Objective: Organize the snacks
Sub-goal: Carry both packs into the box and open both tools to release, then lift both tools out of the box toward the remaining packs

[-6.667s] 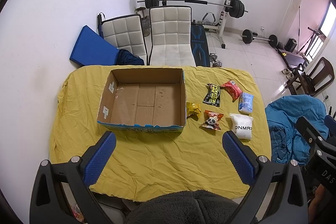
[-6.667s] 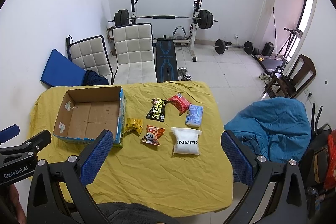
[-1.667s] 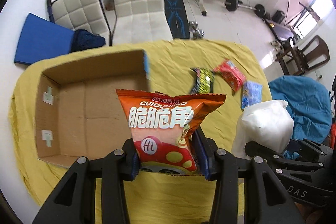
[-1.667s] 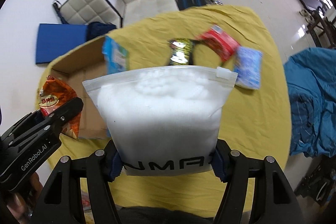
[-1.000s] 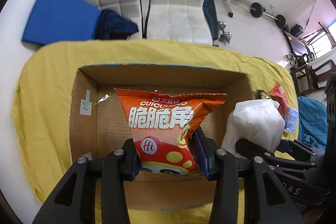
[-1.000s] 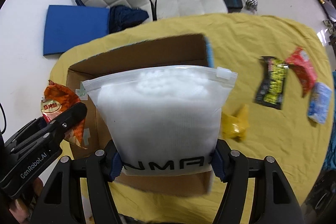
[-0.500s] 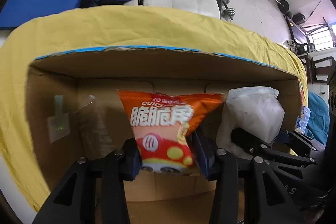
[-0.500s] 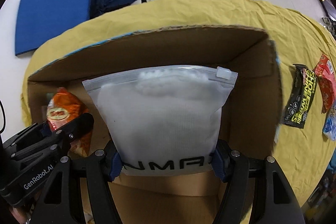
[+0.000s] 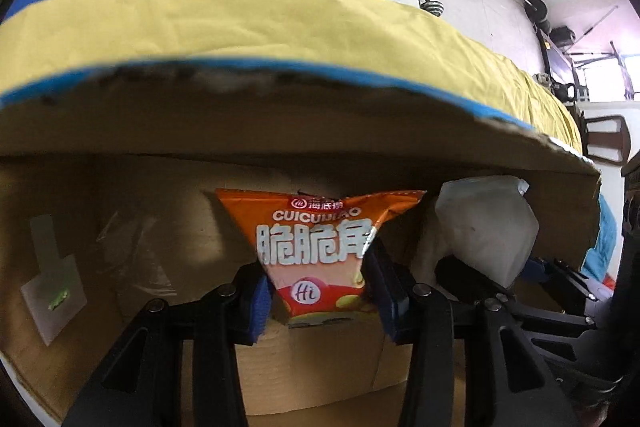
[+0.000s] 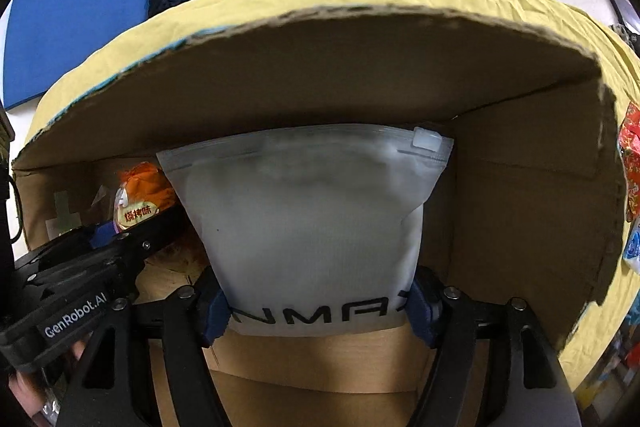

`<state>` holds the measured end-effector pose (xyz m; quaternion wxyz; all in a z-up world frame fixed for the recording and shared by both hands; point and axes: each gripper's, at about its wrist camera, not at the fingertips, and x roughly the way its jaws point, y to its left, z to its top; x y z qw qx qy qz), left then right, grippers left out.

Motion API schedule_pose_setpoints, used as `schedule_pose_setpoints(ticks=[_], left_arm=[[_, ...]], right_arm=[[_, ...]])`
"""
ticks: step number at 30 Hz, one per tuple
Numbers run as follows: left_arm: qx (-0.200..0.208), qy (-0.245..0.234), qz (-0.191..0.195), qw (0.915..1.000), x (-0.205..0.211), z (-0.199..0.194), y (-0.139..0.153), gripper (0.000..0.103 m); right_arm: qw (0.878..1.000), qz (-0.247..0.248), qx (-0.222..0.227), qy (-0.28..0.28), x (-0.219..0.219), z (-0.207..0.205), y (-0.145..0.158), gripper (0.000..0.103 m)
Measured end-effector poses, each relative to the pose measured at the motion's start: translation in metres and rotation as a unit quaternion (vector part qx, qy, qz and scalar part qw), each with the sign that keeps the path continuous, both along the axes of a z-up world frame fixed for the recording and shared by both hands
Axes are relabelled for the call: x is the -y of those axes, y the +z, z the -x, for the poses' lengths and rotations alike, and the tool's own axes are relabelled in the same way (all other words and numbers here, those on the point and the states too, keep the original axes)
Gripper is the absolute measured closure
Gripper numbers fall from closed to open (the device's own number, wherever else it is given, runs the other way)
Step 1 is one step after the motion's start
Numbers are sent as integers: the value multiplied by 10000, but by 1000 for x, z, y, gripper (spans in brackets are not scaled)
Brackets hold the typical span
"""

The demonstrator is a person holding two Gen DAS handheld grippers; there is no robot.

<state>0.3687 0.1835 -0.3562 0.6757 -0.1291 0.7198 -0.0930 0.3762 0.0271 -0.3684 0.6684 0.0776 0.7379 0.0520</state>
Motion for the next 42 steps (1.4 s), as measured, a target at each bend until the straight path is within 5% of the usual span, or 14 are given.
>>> schedule_pose_setpoints(ticks=[13, 16, 18, 22, 24, 27, 32, 42], left_arm=[[26, -4, -292, 9996, -2, 4, 19, 56], [70, -31, -408, 9991, -2, 6, 26, 48], [137, -47, -486, 9987, -3, 10, 32, 30], [264, -25, -572, 9980, -6, 20, 43, 27], [298, -49, -611, 9977, -9, 23, 47, 13], [435, -87, -864, 9953, -13, 30, 56, 6], [625, -93, -987, 9931, -6, 33, 68, 6], [1064, 55, -1081, 9884, -16, 59, 91, 6]], right_arm=[[9998, 95, 71, 172, -9, 1, 4, 20], [9997, 87, 93, 216, -9, 3, 10, 19], [9996, 97, 137, 229, -10, 3, 18, 19], [9994, 98, 211, 252, -11, 8, 26, 11], [9991, 149, 263, 283, -13, 9, 30, 10], [9988, 191, 315, 310, -12, 14, 35, 10], [9982, 213, 453, 324, -9, 25, 43, 0], [9960, 303, 770, 347, -7, 58, 68, 0]])
